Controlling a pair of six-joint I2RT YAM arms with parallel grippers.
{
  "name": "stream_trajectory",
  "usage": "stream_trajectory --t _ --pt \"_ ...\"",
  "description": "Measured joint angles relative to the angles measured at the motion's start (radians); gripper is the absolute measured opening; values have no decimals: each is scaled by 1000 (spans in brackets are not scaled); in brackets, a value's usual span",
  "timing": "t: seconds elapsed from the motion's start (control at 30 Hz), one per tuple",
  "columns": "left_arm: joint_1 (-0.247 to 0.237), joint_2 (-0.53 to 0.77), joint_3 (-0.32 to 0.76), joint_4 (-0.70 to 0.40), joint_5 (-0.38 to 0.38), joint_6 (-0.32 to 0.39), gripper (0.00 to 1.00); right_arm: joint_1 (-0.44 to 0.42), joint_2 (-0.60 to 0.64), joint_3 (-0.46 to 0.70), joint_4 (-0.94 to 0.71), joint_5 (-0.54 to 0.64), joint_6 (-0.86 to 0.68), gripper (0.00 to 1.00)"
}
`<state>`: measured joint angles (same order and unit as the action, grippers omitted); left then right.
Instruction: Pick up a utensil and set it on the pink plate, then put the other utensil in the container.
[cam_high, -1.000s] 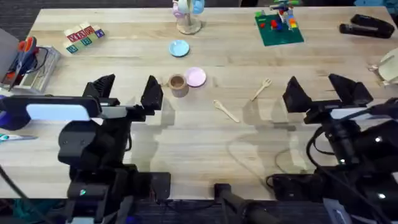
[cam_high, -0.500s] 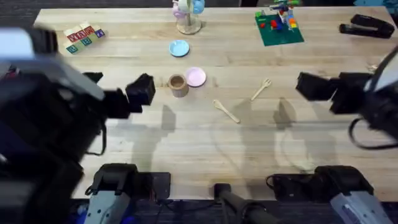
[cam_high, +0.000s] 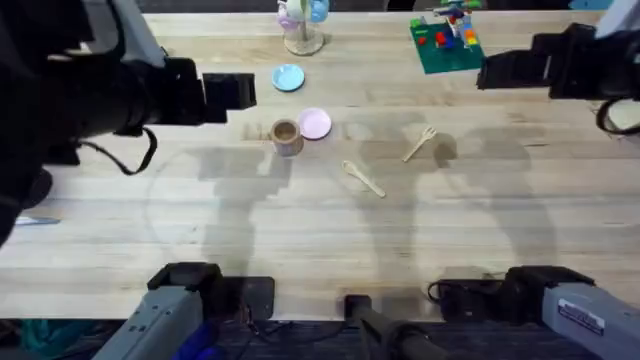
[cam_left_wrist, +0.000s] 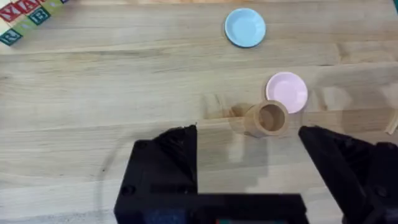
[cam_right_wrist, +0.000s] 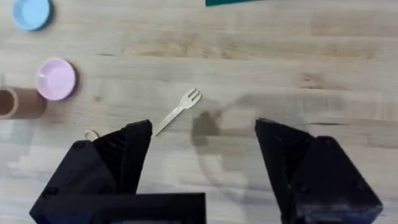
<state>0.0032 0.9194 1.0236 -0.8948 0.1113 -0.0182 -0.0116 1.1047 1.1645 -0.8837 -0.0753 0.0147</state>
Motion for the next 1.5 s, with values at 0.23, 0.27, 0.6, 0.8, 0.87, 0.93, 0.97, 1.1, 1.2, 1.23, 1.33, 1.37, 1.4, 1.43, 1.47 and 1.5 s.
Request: stream_trajectory --t 0.23,0.27,0.6,0.8,0.87,0.93,0.97,1.1,1.2,1.23,1.33,1.37,1.4,1.43,1.47,1.5 --pt "0 48 8 -9 17 -1 993 0 45 1 -8 0 51 996" --pt "0 49 8 -7 20 -1 993 0 45 1 -8 0 62 996" --pt "0 48 8 -3 76 -5 992 0 45 1 -11 0 172 996" --pt "0 52 8 -3 83 -5 993 1 45 1 -20 -1 278 996" --pt "0 59 8 -3 83 -5 992 9 45 1 -24 4 311 997" --pt "0 70 8 -3 83 -5 993 40 48 1 -32 34 366 996" --pt "0 73 8 -3 83 -5 993 61 51 1 -33 55 393 996" --pt "0 76 8 -2 83 -5 993 169 84 1 11 134 480 996" --pt "0 76 8 -2 83 -5 993 263 139 6 65 177 510 996" --pt "0 76 8 -2 83 -5 993 289 162 8 69 190 515 996" --pt "0 76 8 -2 83 -5 993 344 247 10 72 206 538 996" --pt "0 76 8 -3 83 -5 993 350 278 10 72 206 557 996" --pt "0 76 8 -3 83 -5 993 354 306 10 74 206 578 996" --pt "0 76 8 -3 83 -5 995 357 332 10 76 206 602 996" --pt "0 76 8 -3 83 -5 994 359 357 10 77 206 629 996" --pt "0 76 8 -3 83 -5 994 359 377 10 79 206 654 996"
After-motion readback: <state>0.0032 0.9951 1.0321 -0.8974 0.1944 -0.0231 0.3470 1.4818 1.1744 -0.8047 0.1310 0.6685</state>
